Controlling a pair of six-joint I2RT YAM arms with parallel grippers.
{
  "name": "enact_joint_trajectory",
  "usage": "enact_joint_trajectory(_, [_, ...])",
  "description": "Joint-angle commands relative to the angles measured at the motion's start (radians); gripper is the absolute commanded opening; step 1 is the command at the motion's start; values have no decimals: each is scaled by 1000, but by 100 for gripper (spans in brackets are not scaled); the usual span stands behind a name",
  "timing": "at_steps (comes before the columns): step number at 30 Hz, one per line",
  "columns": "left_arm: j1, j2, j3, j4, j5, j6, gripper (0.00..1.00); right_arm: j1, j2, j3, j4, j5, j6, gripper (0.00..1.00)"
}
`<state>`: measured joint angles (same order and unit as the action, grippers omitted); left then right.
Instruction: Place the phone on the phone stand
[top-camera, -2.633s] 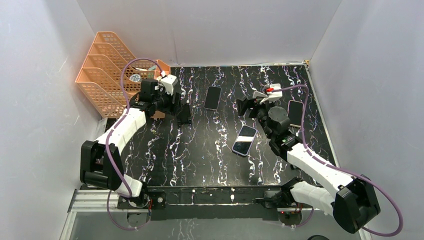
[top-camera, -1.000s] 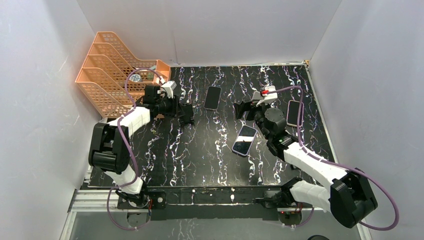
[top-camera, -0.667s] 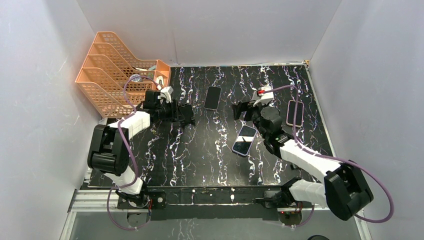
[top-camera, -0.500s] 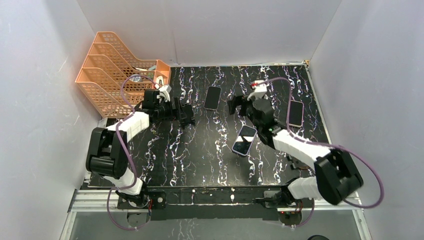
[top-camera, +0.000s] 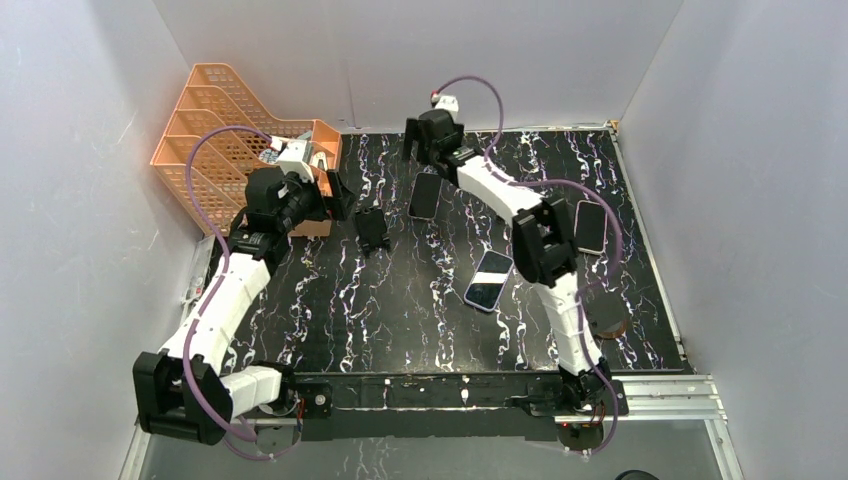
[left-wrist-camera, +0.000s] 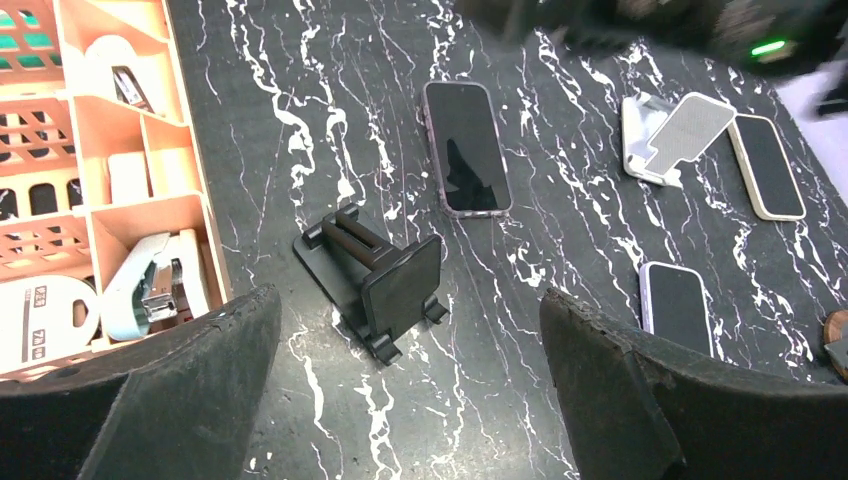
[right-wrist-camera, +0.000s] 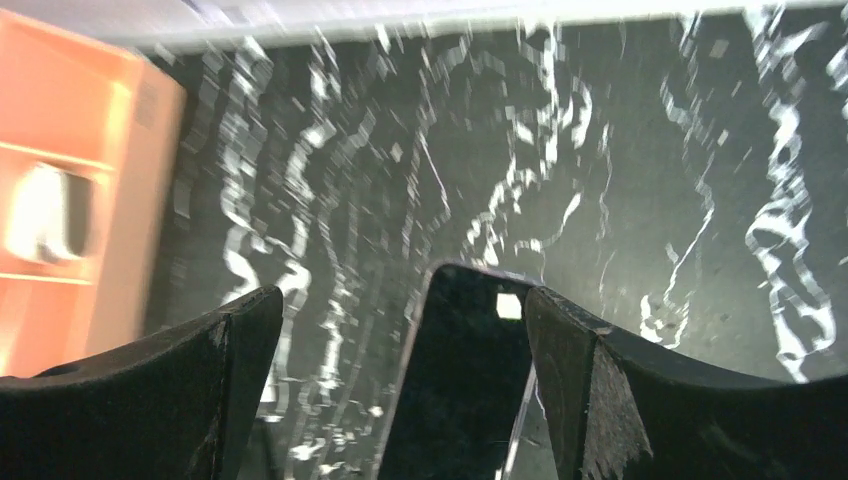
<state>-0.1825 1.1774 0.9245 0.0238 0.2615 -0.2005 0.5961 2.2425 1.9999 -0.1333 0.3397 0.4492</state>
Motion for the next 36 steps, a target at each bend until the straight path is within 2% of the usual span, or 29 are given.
enact_joint_trajectory(1, [0, -44, -28, -18, -14, 24, 98, 7, 180, 182, -331, 35, 39, 99])
enact_joint_trajectory(5, [-41, -52, 5, -95, -71, 81, 98, 8, 233, 259, -345, 83, 23, 99])
enact_joint_trajectory(11, [-80, -58, 5, -111, -86, 96, 98, 8, 270, 311, -341, 105, -17, 99])
enact_joint_trajectory(25, [-87, -55, 6, -114, -85, 99, 98, 11, 339, 318, -361, 128, -4, 99])
enact_joint_trajectory(36, [-100, -56, 5, -125, -103, 112, 98, 31, 423, 405, -408, 162, -10, 99])
